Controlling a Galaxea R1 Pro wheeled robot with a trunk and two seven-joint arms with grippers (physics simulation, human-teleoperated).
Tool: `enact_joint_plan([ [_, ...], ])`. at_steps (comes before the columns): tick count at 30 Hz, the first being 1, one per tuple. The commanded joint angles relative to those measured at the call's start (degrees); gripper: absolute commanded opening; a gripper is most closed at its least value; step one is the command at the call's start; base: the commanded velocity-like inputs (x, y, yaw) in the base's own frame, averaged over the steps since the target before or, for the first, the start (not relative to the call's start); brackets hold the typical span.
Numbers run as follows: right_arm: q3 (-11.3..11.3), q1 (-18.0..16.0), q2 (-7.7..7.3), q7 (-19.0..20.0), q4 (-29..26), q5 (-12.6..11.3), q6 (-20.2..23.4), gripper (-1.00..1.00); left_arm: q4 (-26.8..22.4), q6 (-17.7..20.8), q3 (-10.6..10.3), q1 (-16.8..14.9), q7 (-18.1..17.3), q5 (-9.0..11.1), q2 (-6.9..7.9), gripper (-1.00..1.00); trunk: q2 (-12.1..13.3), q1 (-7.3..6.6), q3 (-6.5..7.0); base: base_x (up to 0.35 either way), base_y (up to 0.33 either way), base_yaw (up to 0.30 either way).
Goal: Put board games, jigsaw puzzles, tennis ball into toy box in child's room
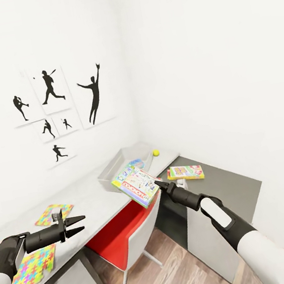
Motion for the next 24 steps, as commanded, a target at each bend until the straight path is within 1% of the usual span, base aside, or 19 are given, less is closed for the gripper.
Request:
enact_joint_plan([
  [1, 0.0, -0.1, -0.02, 0.0, 0.0, -0.5, 0.3, -1.00, 0.0, 0.6, 0.1, -0.1, -0.3, -0.3, -0.02, 1.00, -0.1, 0.05, -0.06, 0.098, -0.068, 0.222],
  [19, 0.1, 0.0, -0.02, 0.1, 0.0, -0.5, 0.3, -1.00, 0.0, 0.6, 0.1, -0.1, -0.3, -0.3, -0.02, 1.00, -0.1, 0.05, 1.05, 0.010, -0.007, 0.228],
  [24, 0.0, 0.0, -0.01, 0.1, 0.0, -0.5, 0.3, -1.00, 0.0, 0.6, 0.1, -0.1, -0.3, -0.3, -0.02, 1.00, -0.1, 0.05, 1.08, 0.033, -0.011, 0.058],
])
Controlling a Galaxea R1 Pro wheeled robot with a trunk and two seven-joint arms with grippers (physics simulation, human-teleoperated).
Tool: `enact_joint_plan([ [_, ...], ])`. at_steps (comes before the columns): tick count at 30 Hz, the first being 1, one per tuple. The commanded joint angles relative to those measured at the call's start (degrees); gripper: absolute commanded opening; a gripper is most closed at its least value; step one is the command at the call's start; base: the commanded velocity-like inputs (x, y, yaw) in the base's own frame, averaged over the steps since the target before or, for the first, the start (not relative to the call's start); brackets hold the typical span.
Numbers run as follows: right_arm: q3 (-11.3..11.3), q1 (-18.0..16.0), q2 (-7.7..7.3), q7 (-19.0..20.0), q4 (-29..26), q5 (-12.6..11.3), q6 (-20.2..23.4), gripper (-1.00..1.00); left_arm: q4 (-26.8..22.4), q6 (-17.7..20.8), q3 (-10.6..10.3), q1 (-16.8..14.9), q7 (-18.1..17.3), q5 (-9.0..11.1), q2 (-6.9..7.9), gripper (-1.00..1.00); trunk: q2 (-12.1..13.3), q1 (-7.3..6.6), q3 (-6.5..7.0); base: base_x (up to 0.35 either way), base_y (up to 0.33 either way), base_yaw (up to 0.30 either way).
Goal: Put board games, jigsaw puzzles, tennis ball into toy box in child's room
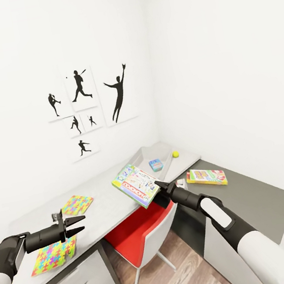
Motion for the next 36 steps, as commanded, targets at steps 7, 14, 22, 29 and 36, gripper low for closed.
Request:
enact_joint_plan([
  [7, 0.1, -0.1, -0.04, 0.0, 0.0, -0.4, 0.2, -1.00, 0.0, 0.4, 0.2, -0.1, -0.3, -0.3, -0.01, 1.00, -0.1, 0.04, -0.13, 0.137, -0.118, 0.081],
  [14, 0.1, -0.1, -0.04, 0.1, 0.0, -0.4, 0.2, -1.00, 0.0, -0.2, 0.2, -0.1, -0.3, -0.3, -0.01, 1.00, -0.1, 0.04, -0.13, 0.058, -0.047, 0.263],
  [22, 0.3, -0.1, 0.07, -0.5, 0.0, -0.3, 0.2, -1.00, 0.0, -0.3, 0.3, -0.1, -0.3, -0.3, 0.06, 1.00, -0.1, 0.04, -0.13, 0.111, -0.003, 0.289],
  [29, 0.0, -0.3, 0.22, -10.1, 0.0, -0.4, 0.9, -1.00, 0.0, -0.3, 0.6, -0.1, -0.5, -0.3, 0.40, 1.00, -0.1, 0.04, -0.13, 0.015, 0.000, 0.291],
  [36, -2.4, -6.2, -0.03, -17.7, 0.1, -0.8, 7.0, -1.00, 0.0, -0.4, 0.7, -0.1, -0.7, -0.2, 0.47, 1.00, -0.1, 0.04, -0.13, 0.001, 0.000, 0.137],
])
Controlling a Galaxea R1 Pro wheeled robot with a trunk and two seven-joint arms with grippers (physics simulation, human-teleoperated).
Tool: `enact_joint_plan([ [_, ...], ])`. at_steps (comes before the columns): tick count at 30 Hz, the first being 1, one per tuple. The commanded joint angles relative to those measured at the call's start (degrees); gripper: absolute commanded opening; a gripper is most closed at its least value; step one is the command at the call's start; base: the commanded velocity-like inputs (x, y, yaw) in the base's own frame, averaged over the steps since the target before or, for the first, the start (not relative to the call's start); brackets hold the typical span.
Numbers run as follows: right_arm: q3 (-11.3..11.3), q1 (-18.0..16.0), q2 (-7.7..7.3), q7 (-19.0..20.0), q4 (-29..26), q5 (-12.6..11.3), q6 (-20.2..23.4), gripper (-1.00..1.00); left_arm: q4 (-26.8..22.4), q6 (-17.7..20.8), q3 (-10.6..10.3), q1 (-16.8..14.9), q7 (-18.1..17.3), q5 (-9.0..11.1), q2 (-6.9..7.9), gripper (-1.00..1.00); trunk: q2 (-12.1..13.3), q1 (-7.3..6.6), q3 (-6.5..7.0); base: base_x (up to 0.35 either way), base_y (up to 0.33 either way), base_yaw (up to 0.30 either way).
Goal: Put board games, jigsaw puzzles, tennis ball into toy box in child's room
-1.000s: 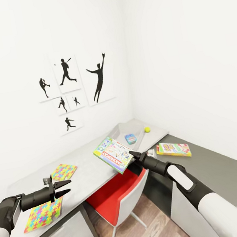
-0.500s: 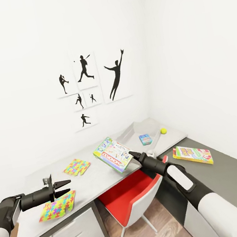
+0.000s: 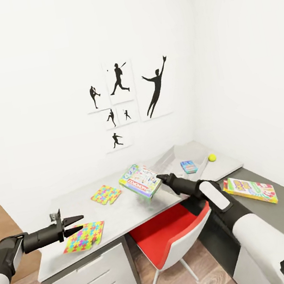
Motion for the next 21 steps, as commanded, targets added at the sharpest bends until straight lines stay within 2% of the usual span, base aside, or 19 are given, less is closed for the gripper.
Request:
enact_joint_plan([
  [1, -1.0, -1.5, -0.05, -0.5, 0.0, 0.3, 1.9, -1.00, 0.0, 0.6, 0.2, -0.1, -0.4, -0.3, 0.04, 1.00, -0.1, 0.04, -0.14, 0.000, 0.000, 0.025],
  [3, -2.7, -3.5, -0.08, -1.9, -0.1, 0.4, 4.1, -1.00, 0.0, 0.5, 0.2, -0.1, -0.5, -0.2, 0.11, 1.00, -0.1, 0.04, -0.14, 0.000, 0.000, 0.014],
  [5, -4.3, -6.5, -0.11, -5.1, -0.3, 0.4, 6.6, -1.00, 0.0, 0.5, 0.2, -0.1, -0.6, -0.3, 0.17, 1.00, -0.1, 0.04, -0.14, 0.000, 0.000, 0.007],
  [11, -7.2, -12.6, -0.16, -14.9, -0.2, 0.2, 11.2, -1.00, 0.0, 0.2, 0.2, 0.0, -0.7, -0.2, 0.28, 1.00, -0.1, 0.04, -0.14, 0.000, -0.009, 0.002],
  [14, -8.9, -14.7, -0.32, -17.5, 0.1, 0.2, 14.2, -1.00, 0.0, 0.2, 0.2, 0.0, -0.8, -0.2, 0.29, 1.00, -0.1, 0.04, -0.14, 0.002, -0.136, 0.000],
  [16, -10.3, -15.7, -1.74, -18.7, 1.2, 0.3, 16.6, -1.00, 0.0, 0.2, 0.2, 0.0, -0.8, -0.2, 0.30, 1.00, -0.1, 0.04, -0.14, 0.057, -0.199, 0.000],
  [21, -10.9, -16.1, -5.59, -18.6, 3.3, 0.1, 18.9, -1.00, 0.0, 0.2, 0.3, 0.0, -0.9, -0.2, 0.31, 1.00, -0.1, 0.04, -0.14, 0.085, -0.066, 0.000],
])
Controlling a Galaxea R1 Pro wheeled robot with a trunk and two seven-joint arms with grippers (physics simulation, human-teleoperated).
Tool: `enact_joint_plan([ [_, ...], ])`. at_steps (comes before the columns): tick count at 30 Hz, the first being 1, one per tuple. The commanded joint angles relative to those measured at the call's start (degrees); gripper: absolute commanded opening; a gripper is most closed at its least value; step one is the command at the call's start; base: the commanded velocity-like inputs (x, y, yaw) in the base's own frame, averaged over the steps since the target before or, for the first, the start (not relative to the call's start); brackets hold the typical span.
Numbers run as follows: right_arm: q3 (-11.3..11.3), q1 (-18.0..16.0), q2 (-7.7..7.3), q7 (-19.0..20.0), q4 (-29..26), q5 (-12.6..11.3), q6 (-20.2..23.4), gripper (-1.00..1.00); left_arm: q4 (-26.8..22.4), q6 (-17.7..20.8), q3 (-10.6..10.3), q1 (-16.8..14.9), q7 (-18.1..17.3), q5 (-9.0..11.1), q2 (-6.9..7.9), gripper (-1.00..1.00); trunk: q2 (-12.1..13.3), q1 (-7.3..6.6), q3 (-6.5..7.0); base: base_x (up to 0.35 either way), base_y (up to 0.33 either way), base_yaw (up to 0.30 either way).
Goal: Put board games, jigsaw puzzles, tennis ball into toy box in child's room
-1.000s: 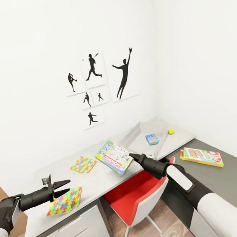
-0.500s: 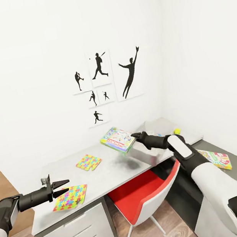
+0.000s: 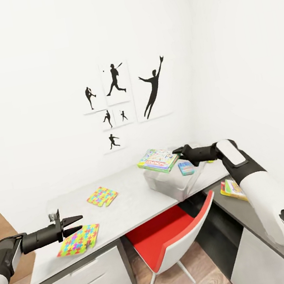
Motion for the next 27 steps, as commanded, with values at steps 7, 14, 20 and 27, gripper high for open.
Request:
enact_joint_plan([
  [7, 0.1, 0.1, -1.86, -0.4, 0.4, -1.1, 1.1, -1.00, 0.0, 0.6, 0.1, -0.1, -0.4, -0.1, 0.03, 1.00, -0.1, 0.05, -0.14, 0.087, -0.009, 0.000],
  [14, 0.1, 0.6, -2.82, 0.2, 0.5, -1.1, 1.2, -1.00, 0.1, 0.7, 0.2, -0.1, -0.5, 0.2, 0.69, 1.00, -0.1, 0.05, -0.14, 0.053, -0.001, 0.000],
  [20, 0.1, 1.0, -3.64, 3.5, 0.5, -0.7, 1.1, -1.00, 0.1, 0.8, 0.3, -0.1, -0.9, 0.3, 1.25, 1.00, -0.1, 0.05, -0.14, 0.006, 0.000, 0.000],
  [27, 0.2, 1.1, -4.47, 5.2, 0.6, -0.6, 1.0, -1.00, 0.1, 1.5, 0.6, -0.2, -4.5, 0.4, 1.87, 1.00, -0.1, 0.05, -0.14, 0.045, 0.000, 0.000],
])
